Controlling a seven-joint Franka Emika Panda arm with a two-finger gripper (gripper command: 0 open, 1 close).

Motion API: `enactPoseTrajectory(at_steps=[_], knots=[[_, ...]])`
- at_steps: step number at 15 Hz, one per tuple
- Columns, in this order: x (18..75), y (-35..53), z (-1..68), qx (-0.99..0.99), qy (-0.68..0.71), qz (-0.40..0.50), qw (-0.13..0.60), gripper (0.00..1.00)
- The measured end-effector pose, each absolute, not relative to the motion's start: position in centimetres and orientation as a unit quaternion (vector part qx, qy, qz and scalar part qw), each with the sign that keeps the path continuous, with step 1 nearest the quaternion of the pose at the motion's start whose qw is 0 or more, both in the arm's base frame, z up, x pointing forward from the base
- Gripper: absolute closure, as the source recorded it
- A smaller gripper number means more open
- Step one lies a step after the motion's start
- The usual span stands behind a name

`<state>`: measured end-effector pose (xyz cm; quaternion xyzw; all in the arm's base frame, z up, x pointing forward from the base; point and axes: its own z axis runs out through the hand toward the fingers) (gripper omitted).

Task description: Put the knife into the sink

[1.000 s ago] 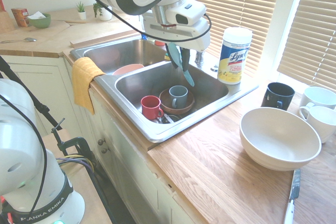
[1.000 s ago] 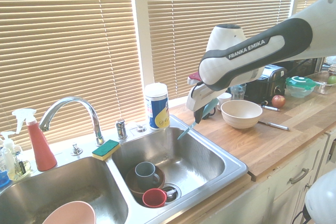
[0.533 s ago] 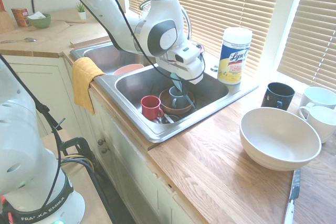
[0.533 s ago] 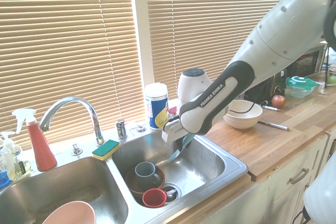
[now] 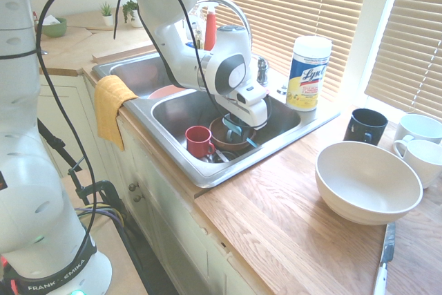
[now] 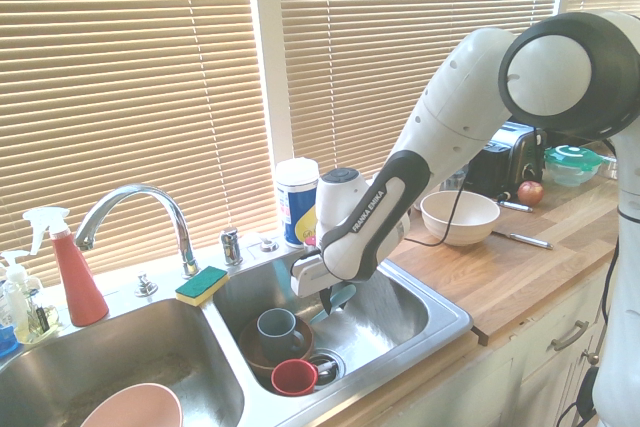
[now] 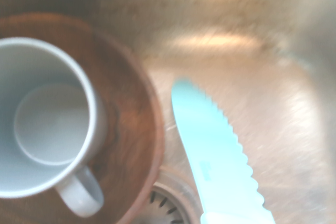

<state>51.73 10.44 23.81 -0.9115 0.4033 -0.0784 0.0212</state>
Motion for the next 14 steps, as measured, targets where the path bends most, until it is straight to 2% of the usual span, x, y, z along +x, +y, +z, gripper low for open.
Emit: enactPoseTrajectory(at_steps=[1,2,9,14], knots=[[51.6,10.7,23.1,-0.911,0.406,-0.073,0.022,1.0],[51.4,11.0,22.4,-0.91,0.408,-0.067,0.021,0.0],[48.4,12.2,19.5,-0.907,0.42,-0.038,0.018,0.0],[48.4,11.7,19.3,-0.904,0.426,-0.038,0.019,0.0]])
